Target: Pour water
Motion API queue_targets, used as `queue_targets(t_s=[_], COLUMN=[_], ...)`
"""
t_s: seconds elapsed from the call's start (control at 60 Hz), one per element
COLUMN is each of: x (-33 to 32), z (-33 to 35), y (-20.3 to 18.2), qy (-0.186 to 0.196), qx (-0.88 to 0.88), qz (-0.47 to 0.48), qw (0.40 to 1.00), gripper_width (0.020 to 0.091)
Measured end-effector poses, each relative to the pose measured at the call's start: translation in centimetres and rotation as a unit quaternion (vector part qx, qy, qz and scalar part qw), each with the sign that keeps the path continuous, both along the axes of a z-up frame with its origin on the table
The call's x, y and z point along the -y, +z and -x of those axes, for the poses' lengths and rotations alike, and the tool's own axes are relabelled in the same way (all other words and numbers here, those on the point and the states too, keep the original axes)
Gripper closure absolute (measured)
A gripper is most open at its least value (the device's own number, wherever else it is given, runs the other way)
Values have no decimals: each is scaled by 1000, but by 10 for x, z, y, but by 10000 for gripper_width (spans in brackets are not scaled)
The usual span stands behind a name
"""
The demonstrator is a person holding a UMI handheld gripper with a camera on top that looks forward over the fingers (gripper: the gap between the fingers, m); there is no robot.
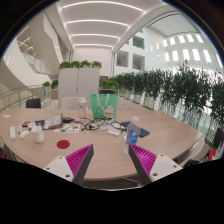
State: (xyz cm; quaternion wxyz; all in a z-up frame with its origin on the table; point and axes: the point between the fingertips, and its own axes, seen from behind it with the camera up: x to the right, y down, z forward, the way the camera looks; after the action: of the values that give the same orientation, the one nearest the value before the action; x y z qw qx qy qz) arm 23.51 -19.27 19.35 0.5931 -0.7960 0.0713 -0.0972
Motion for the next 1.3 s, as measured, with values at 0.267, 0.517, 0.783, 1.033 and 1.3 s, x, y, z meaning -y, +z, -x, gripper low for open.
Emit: queue_targets(t_s=[0.267,0.517,0.783,1.033,1.3], x=[-163,-231,-233,-243,-280], z=[-144,-172,-185,-145,27], y=[-89,-144,-145,-80,44], qy=[-15,-9,-66,-48,35], qx=[-21,-24,-60,41,353], qz=[-4,19,16,43,70], qw=[1000,1000,996,997,932], gripper_width=[296,621,701,762,761])
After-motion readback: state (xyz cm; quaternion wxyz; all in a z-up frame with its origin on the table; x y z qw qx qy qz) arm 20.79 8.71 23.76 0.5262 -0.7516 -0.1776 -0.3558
